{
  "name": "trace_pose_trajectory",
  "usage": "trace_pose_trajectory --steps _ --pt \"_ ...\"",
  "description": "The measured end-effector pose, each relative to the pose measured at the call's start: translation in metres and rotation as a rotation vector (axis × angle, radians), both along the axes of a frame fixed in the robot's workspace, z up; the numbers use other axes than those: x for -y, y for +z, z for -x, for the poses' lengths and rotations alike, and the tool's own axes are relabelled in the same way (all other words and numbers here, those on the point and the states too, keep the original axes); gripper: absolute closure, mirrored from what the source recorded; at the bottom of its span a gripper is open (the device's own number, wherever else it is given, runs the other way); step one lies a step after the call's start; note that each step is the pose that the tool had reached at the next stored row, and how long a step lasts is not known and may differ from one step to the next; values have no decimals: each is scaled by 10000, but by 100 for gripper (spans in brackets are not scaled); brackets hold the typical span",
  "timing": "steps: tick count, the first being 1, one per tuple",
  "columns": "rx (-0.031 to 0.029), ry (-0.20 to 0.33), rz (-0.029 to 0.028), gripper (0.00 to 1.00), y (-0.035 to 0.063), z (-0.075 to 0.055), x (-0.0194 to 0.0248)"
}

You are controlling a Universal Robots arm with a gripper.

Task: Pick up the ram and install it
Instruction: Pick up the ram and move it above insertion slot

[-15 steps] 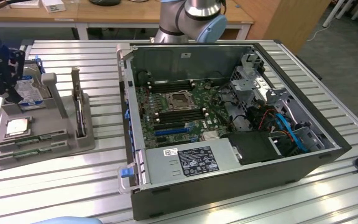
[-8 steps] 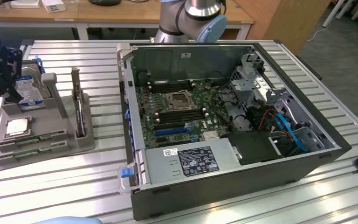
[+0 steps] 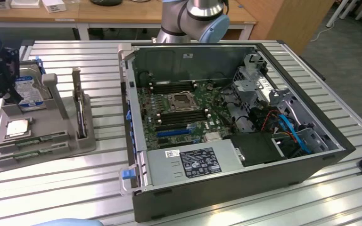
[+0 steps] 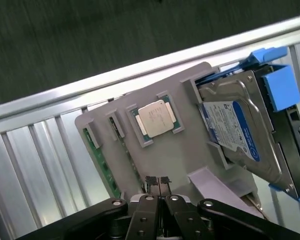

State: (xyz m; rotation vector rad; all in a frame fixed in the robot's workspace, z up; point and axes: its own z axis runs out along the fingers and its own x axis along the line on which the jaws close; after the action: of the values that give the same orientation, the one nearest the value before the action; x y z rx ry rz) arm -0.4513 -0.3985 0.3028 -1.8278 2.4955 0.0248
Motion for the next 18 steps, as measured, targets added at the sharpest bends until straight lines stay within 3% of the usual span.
trace_pose_trajectory --steps 18 --pt "1 3000 0 90 -7 0 0"
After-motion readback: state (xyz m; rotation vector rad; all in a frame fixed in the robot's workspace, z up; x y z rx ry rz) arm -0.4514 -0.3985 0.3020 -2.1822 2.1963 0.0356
